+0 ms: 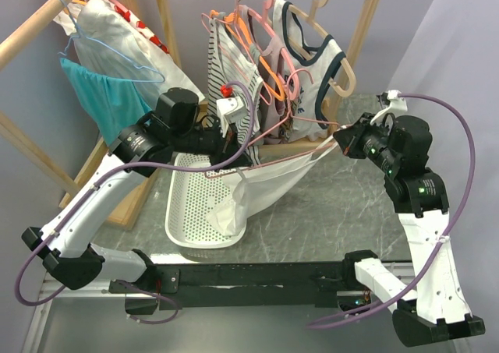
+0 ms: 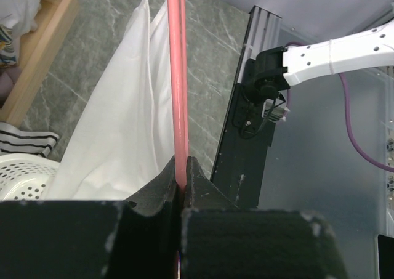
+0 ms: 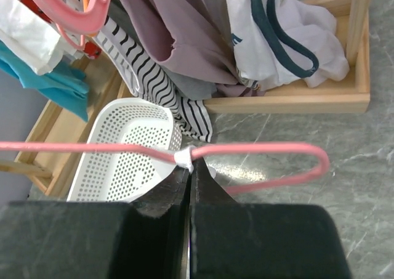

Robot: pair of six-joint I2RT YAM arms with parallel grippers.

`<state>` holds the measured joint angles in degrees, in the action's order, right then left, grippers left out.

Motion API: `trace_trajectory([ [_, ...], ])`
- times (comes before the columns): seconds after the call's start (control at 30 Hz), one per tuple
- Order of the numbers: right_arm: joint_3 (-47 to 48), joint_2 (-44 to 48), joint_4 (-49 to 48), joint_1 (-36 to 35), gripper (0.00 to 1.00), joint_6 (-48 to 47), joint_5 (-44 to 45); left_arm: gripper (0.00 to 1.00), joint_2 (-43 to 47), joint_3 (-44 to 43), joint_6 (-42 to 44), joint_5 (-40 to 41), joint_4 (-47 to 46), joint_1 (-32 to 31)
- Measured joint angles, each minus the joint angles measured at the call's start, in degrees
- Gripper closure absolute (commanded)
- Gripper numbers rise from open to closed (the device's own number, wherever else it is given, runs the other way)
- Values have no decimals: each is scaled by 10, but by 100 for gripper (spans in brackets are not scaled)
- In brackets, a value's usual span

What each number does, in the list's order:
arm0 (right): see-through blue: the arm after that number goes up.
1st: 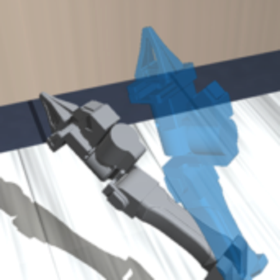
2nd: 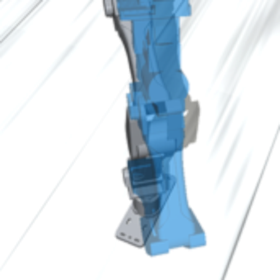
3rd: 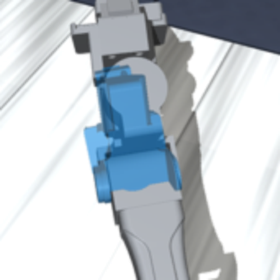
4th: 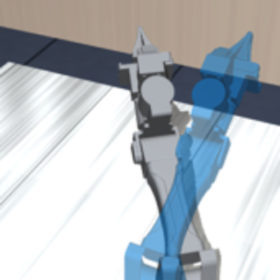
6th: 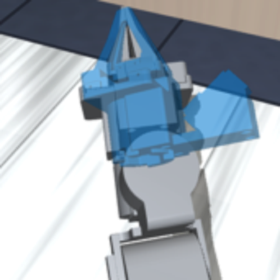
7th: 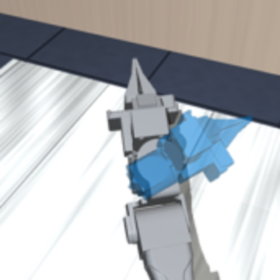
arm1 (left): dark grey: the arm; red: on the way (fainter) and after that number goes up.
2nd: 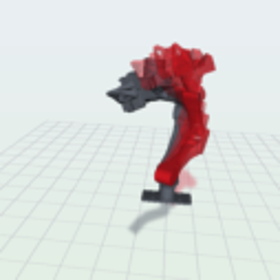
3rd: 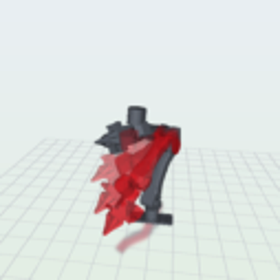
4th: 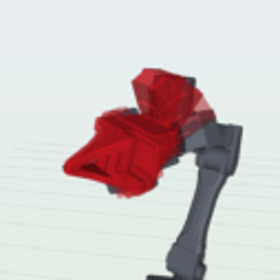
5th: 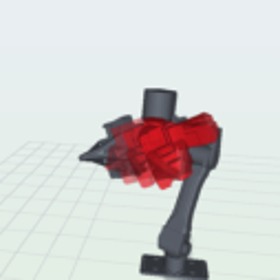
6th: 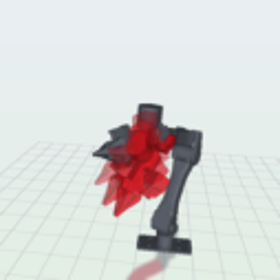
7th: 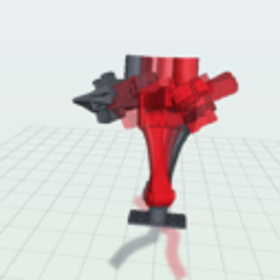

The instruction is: Remove the tank top from the hanger

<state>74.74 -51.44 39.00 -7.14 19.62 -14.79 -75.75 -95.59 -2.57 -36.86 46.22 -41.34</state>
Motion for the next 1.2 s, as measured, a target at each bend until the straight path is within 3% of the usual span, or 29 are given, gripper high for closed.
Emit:
trace_trajectory([
  [0.27,18,22,20,0,100,-4,39,99,3,9,4,68,6,-1],
  [0.8,40,23,80,-2,100,-12,182,99,71,42,15,100,9,-5],
  [1.2,-10,18,81,-1,100,15,170,99,111,76,7,148,-27,-4],
])
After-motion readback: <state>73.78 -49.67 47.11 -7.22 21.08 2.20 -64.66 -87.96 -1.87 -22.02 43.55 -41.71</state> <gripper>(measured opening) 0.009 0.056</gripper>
